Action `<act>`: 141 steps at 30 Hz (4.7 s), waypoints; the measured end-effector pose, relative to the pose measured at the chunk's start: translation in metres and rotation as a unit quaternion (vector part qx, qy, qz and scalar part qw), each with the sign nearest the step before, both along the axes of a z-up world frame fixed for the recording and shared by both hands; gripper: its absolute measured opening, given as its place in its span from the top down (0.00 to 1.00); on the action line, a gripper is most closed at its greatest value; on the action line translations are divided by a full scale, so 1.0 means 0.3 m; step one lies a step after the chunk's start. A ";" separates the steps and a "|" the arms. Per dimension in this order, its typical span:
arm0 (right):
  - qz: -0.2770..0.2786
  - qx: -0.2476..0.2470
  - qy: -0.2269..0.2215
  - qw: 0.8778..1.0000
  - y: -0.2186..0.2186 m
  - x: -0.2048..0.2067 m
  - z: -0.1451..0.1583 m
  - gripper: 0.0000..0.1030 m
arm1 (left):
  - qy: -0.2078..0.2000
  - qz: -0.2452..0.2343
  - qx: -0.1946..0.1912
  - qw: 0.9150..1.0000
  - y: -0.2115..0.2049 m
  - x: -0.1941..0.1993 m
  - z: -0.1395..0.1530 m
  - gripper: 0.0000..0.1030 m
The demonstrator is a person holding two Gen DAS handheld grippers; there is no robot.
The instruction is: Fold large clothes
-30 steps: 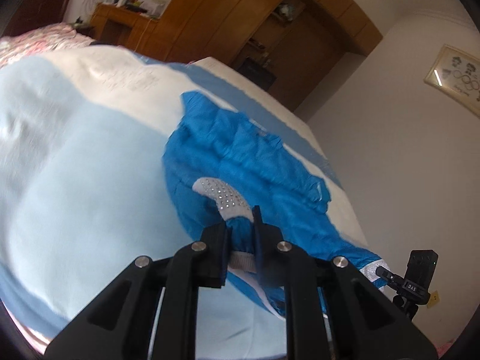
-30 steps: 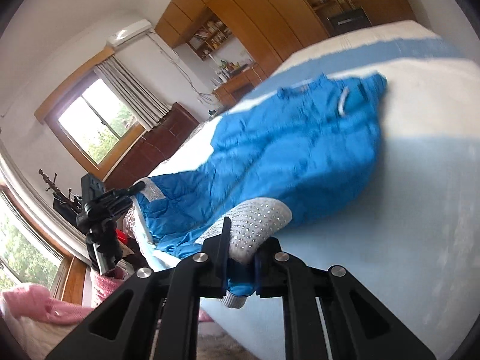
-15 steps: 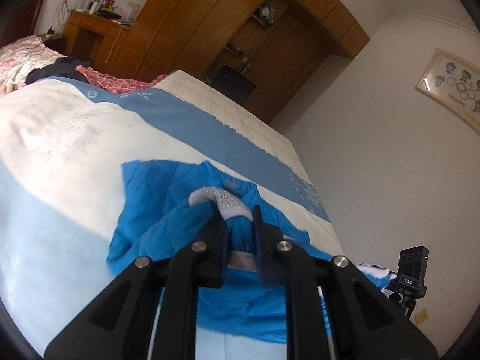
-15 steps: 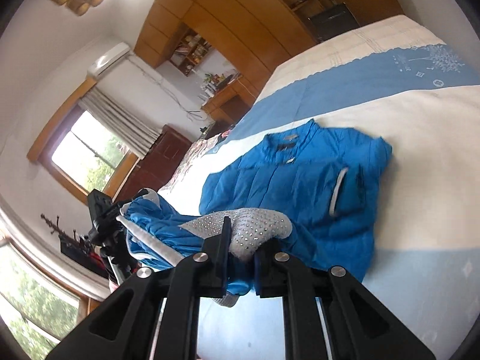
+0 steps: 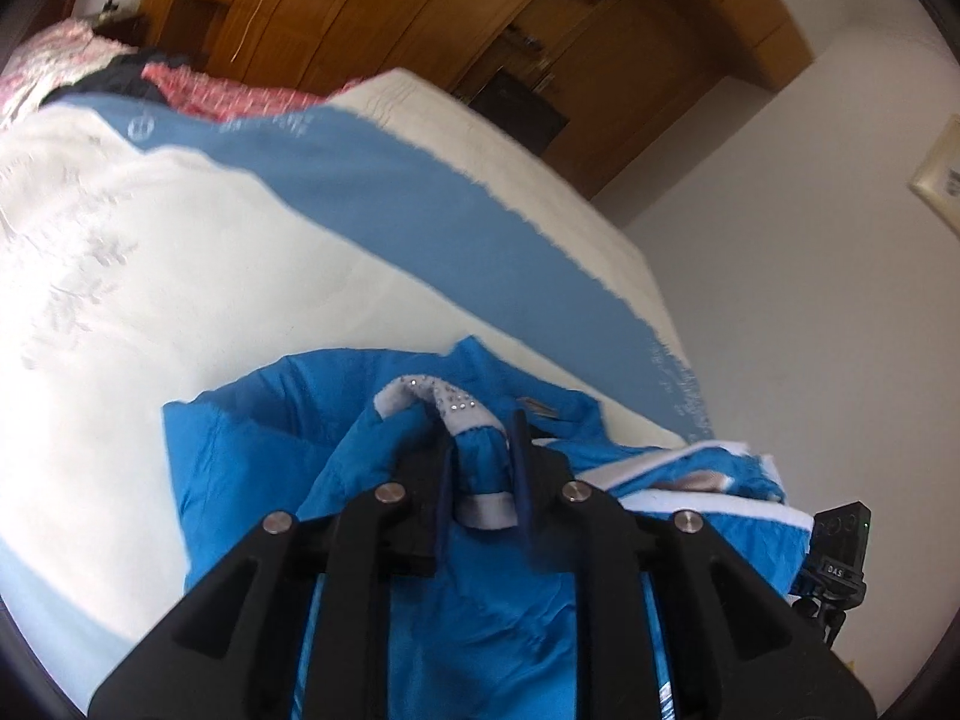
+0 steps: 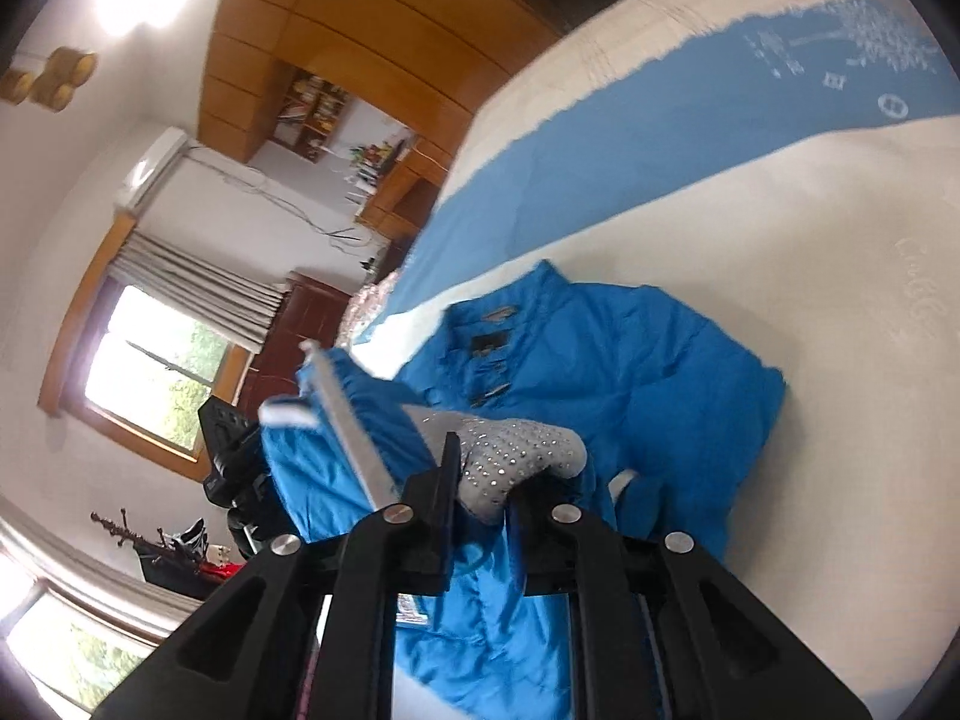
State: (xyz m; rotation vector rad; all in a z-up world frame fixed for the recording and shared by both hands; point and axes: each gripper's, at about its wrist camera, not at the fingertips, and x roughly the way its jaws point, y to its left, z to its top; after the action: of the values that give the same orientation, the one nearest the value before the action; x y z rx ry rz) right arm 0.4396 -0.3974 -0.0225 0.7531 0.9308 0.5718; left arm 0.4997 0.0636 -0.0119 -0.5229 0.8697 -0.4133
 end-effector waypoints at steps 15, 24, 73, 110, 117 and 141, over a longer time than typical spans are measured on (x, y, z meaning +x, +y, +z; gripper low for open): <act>-0.034 -0.108 -0.062 0.992 -0.053 -0.098 0.031 0.34 | -0.037 0.008 0.064 0.997 0.071 -0.095 0.035 0.23; -0.013 -0.218 -0.024 0.976 0.109 -0.123 -0.051 0.50 | -0.042 0.012 0.243 0.969 -0.003 -0.236 -0.028 0.20; -0.142 -0.379 -0.123 0.906 0.586 -0.177 -0.181 0.83 | -0.126 -0.049 0.291 0.947 -0.437 -0.293 -0.197 0.29; -0.086 -0.389 -0.087 0.913 0.602 -0.154 -0.213 0.83 | -0.093 -0.092 0.316 0.940 -0.512 -0.356 -0.246 0.31; -0.086 -0.399 -0.089 0.909 0.614 -0.151 -0.209 0.84 | -0.093 -0.093 0.316 0.940 -0.508 -0.353 -0.242 0.31; -0.145 -0.239 -0.056 0.959 0.113 -0.197 -0.014 0.22 | -0.079 0.076 0.299 0.948 0.039 -0.342 0.044 0.13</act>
State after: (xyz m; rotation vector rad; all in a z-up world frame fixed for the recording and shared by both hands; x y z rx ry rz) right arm 0.3804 -0.3635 -0.0267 0.4033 0.7918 0.1169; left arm 0.3970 0.0753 0.0013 0.0071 0.7460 -0.0365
